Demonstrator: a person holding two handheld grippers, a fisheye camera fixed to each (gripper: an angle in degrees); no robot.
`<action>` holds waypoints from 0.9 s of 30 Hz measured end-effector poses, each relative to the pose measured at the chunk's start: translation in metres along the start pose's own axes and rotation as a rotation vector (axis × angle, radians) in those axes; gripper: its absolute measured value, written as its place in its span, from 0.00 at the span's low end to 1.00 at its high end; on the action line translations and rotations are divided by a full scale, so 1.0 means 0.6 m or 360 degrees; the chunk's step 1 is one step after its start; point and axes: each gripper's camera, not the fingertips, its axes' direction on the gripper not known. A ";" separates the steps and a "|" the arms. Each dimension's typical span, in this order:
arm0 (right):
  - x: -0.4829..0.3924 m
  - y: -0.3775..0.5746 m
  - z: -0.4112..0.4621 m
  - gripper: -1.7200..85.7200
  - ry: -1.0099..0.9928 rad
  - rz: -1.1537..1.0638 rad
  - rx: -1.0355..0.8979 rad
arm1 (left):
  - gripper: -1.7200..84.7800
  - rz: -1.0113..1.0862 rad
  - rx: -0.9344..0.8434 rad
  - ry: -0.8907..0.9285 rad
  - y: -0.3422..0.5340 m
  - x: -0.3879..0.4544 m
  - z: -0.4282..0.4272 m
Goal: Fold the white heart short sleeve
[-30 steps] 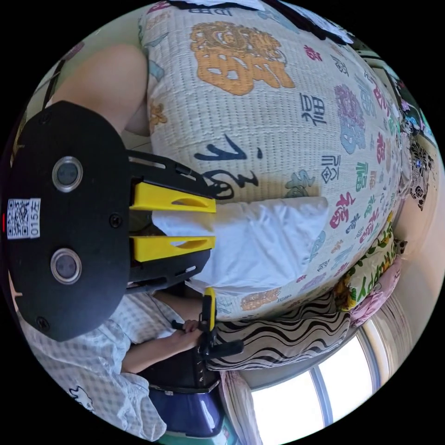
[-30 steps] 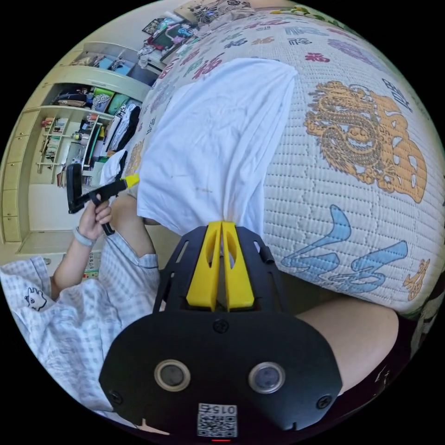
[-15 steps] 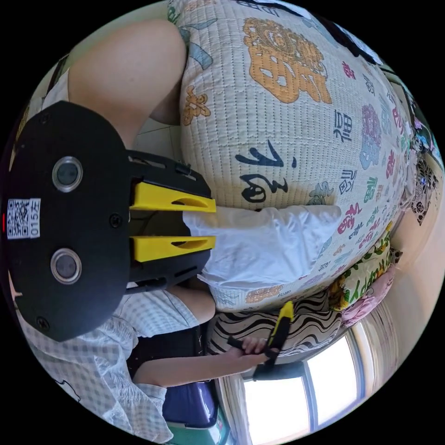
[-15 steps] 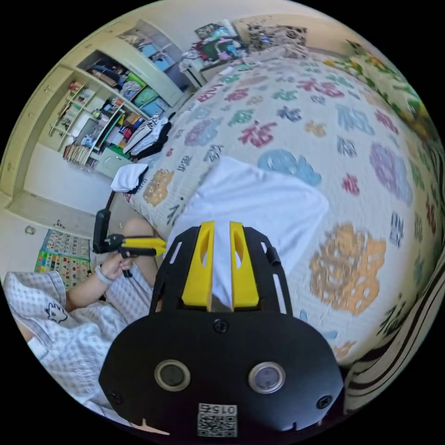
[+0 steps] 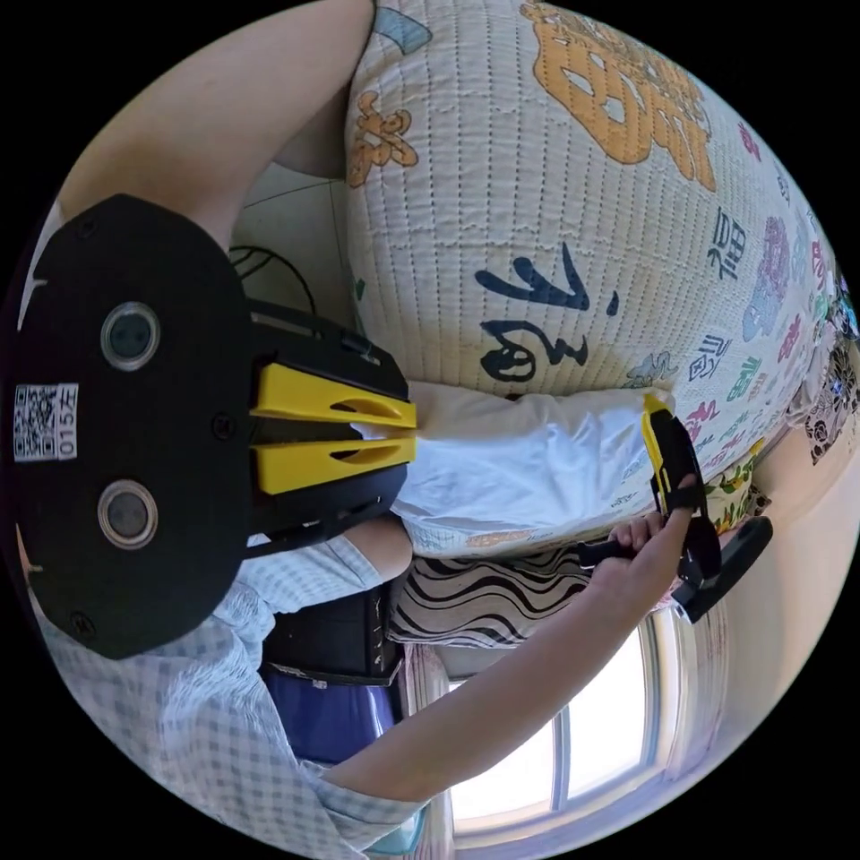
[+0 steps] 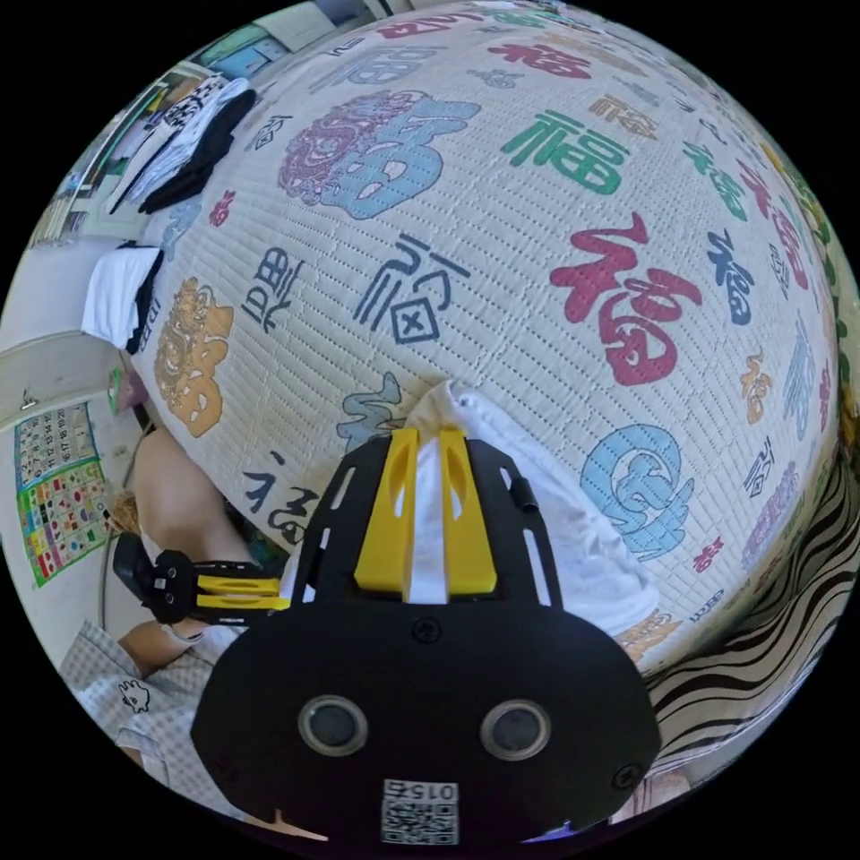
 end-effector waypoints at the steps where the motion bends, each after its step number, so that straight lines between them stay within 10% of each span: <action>1: 0.006 -0.003 -0.006 0.03 -0.0038 0.0011 0.0028 | 0.02 0.0007 0.0031 0.0043 0.010 0.009 -0.017; 14: 0.040 0.064 -0.065 0.07 -0.0098 -0.0087 0.0278 | 0.09 -0.0238 0.0037 0.0107 0.056 -0.002 -0.057; 27: 0.186 0.476 0.012 0.10 -0.0577 0.0462 0.0523 | 0.10 0.0366 -0.0121 -0.0050 0.032 0.207 0.036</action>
